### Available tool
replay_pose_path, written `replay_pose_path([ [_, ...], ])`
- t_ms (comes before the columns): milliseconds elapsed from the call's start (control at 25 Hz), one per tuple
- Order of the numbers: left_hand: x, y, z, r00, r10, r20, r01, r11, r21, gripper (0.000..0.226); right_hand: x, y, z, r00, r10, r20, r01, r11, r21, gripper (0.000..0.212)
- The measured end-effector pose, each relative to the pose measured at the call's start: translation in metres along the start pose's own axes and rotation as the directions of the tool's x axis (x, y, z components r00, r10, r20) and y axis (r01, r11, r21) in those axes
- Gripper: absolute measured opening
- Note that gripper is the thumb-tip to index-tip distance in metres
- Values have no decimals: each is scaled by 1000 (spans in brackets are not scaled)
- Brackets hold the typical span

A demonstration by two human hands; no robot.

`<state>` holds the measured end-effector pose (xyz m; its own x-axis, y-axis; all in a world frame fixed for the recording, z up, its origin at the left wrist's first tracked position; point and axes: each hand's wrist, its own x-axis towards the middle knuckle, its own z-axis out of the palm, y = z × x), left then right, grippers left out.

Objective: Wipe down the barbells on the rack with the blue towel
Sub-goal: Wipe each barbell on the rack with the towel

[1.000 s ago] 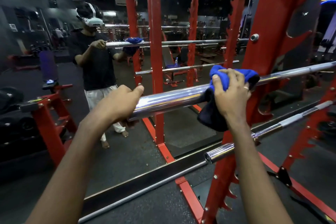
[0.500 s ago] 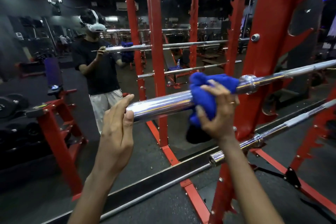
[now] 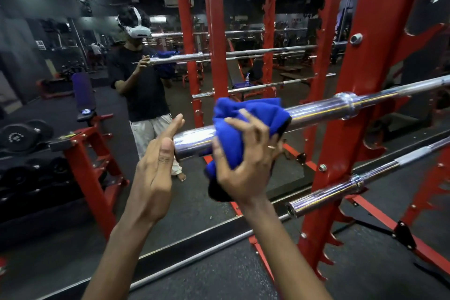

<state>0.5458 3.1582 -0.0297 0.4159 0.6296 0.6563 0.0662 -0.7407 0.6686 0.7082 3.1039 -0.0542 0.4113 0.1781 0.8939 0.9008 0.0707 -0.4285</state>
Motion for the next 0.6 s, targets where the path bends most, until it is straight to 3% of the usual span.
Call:
replay_pose_path([
  [160, 3, -1, 8, 997, 28, -65, -22, 995, 99, 45, 6, 32, -7, 932, -340, 125, 338, 940, 38, 53],
  [240, 3, -2, 10, 997, 42, -67, -33, 992, 125, 43, 25, 64, -16, 932, -354, 81, 352, 935, 44, 47],
  [400, 3, -3, 9, 997, 56, -54, -47, 986, 159, 43, 69, 130, -42, 985, -55, -162, 50, 998, -32, 41],
  [600, 7, 0, 11, 996, 72, -48, -62, 981, 182, 40, 84, 137, -44, 944, 225, -241, -227, 974, 20, 45],
])
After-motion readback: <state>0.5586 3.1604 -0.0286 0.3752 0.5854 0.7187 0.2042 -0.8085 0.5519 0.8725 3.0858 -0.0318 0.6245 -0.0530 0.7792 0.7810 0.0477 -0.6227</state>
